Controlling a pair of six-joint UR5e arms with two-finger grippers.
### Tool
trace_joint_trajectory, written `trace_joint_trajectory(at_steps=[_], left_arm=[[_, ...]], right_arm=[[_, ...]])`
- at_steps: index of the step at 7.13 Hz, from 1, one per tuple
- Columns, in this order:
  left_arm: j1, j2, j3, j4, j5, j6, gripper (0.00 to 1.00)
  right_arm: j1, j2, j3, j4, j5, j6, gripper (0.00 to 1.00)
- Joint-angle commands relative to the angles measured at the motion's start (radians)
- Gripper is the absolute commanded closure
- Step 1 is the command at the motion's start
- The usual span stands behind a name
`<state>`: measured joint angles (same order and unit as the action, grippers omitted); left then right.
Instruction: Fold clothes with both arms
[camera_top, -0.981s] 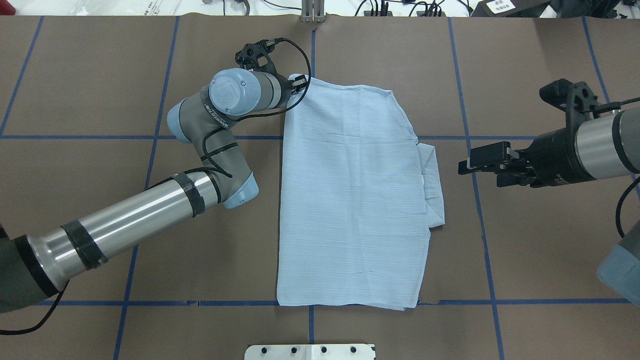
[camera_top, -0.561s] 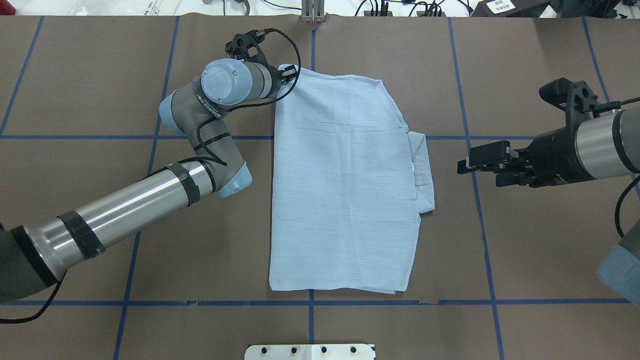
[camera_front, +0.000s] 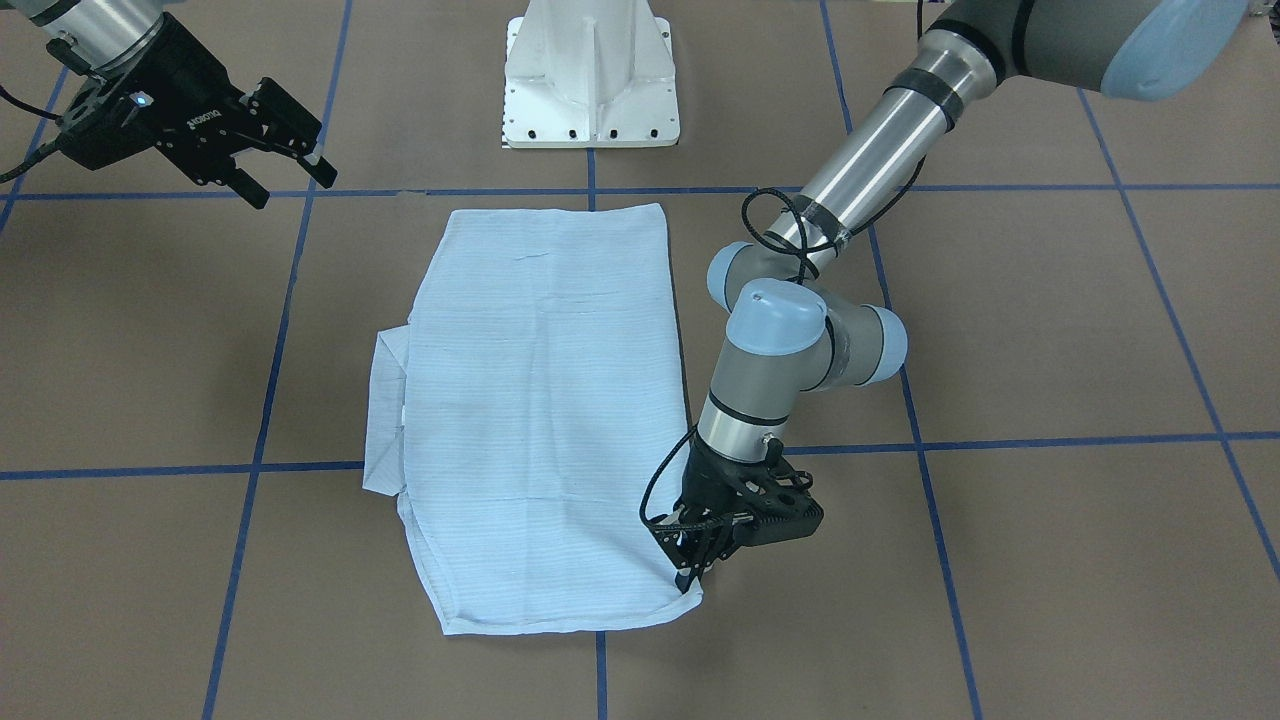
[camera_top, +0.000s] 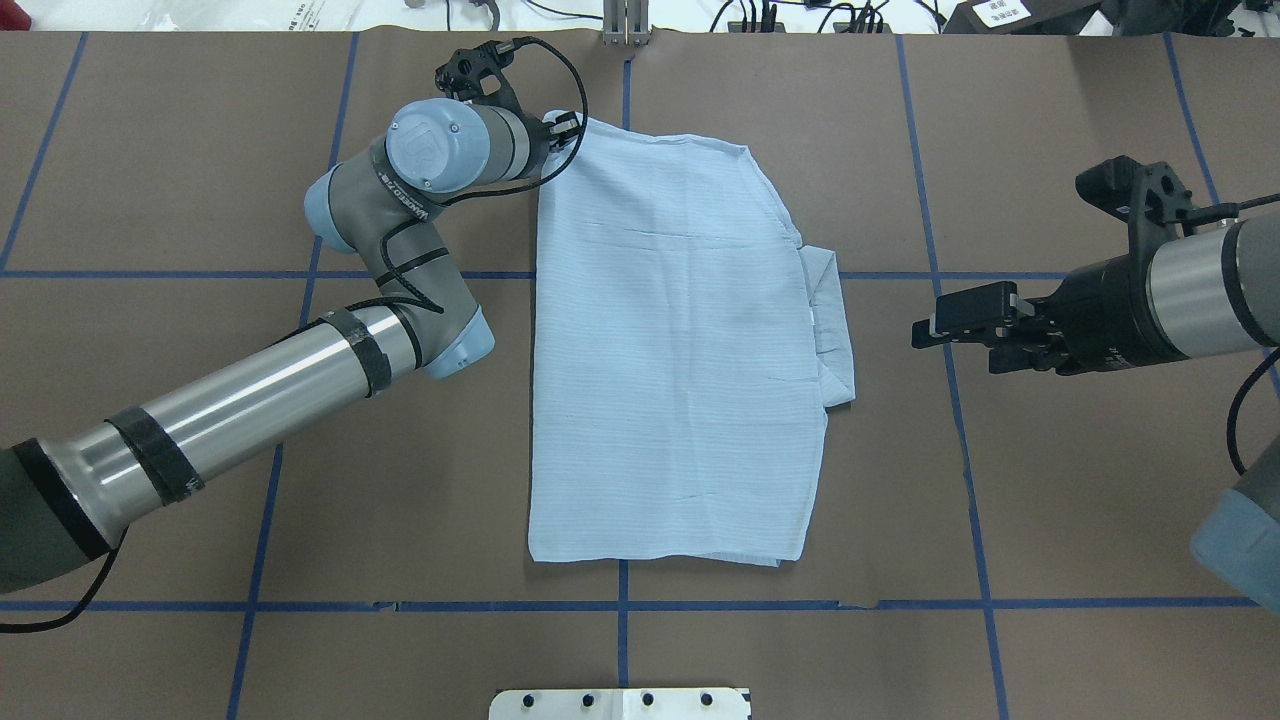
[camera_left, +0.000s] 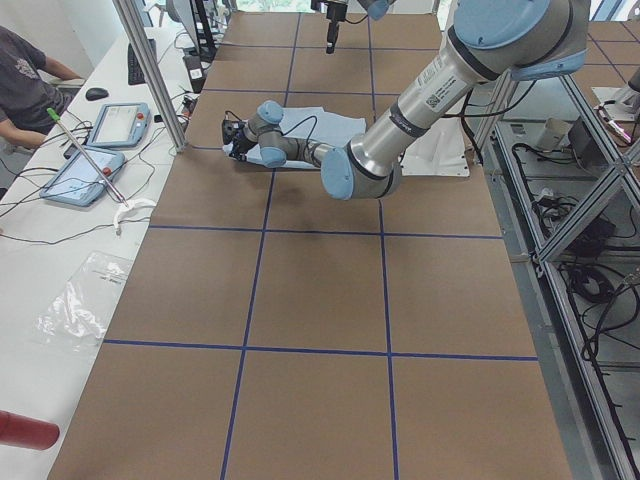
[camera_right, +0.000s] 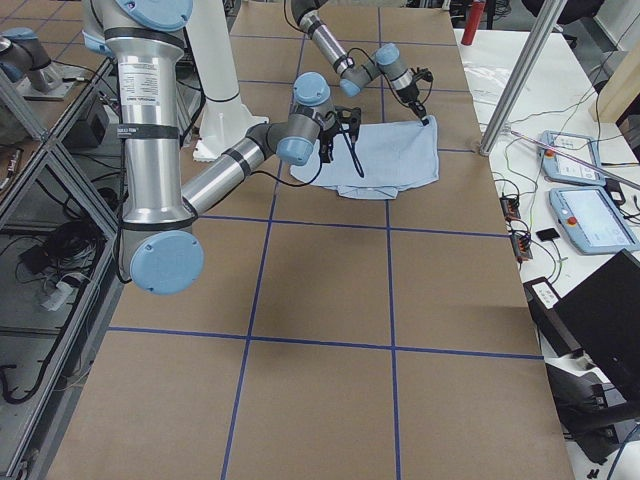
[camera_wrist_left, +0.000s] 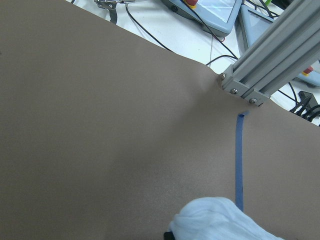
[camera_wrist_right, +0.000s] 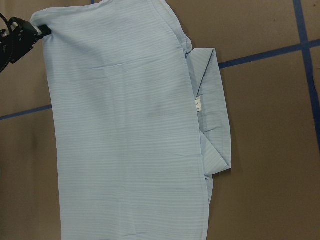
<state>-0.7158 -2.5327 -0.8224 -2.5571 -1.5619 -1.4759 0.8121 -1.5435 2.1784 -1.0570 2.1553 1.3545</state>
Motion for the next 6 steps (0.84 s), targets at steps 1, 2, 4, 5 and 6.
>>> trace_joint_trajectory(at_steps=[1,2,4,5,6], left_arm=[[-0.001,0.0,0.0,-0.006,-0.001,0.028,0.15],[-0.001,0.0,-0.001,-0.006,0.0,0.034,0.01],[-0.008,0.0,-0.023,0.0,-0.01,0.031,0.01],[-0.011,0.011,-0.076,0.021,-0.03,0.029,0.01],[-0.011,0.028,-0.148,0.125,-0.082,0.023,0.01]], right_arm=[[-0.001,0.0,-0.002,0.0,0.0,0.0,0.0],[-0.001,0.0,0.0,0.0,0.0,0.0,0.0],[-0.002,0.002,-0.002,0.0,0.001,0.0,0.0],[-0.001,0.008,-0.003,0.0,0.0,-0.002,0.0],[-0.001,0.008,-0.005,0.0,0.0,-0.002,0.0]])
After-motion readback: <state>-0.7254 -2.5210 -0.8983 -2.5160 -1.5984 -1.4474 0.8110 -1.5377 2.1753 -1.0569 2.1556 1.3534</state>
